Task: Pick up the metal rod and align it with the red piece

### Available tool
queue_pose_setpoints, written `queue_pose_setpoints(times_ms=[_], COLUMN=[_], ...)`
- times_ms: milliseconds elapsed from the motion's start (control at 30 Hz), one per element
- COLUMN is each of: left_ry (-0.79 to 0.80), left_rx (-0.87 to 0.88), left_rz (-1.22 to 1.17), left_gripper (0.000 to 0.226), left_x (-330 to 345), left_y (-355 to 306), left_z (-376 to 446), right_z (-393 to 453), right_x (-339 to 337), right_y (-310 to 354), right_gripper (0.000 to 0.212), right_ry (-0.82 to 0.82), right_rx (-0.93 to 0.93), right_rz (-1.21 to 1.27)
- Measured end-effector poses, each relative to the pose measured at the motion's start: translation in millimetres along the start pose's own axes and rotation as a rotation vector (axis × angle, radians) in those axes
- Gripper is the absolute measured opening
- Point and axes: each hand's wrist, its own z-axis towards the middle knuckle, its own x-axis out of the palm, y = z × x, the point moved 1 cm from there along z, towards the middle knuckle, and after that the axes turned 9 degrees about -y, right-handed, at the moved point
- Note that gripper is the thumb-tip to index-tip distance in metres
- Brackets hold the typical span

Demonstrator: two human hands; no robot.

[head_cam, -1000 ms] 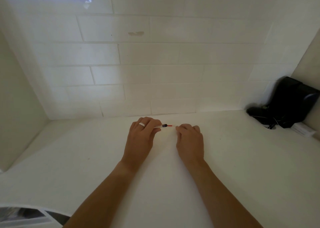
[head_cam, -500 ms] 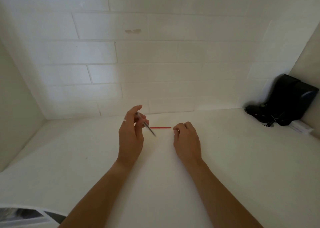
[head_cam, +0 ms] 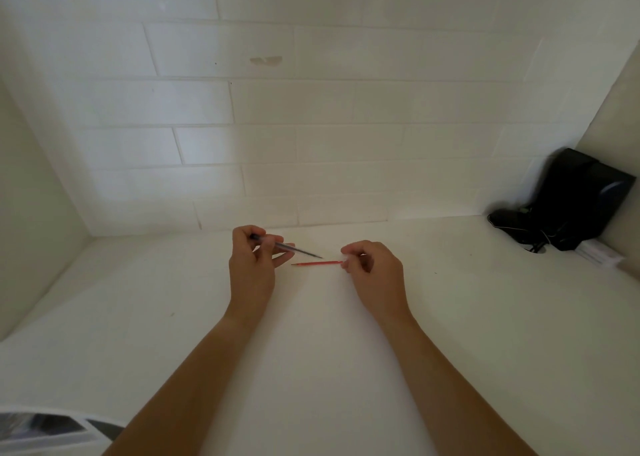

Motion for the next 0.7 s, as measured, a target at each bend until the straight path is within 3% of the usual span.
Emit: queue_pose_setpoints(times_ms=[200, 700], left_ry=[0.003, -0.024], left_rx=[-0.008, 0.009], left_rz=[-0.027, -0.035], left_gripper=[0.006, 0.007], left_x=[-0.2, 0.5], left_y=[1.7, 0.1], left_z=[0.8, 0.6], right_z=[-1.8, -14.3], right_x=[0.2, 3.1], right_y=[4.0, 19.1], right_gripper=[0.018, 0.012], right_ry=[-0.006, 0.246], right_rx=[-0.115, -0.167], right_rz=[-0.091, -0.026])
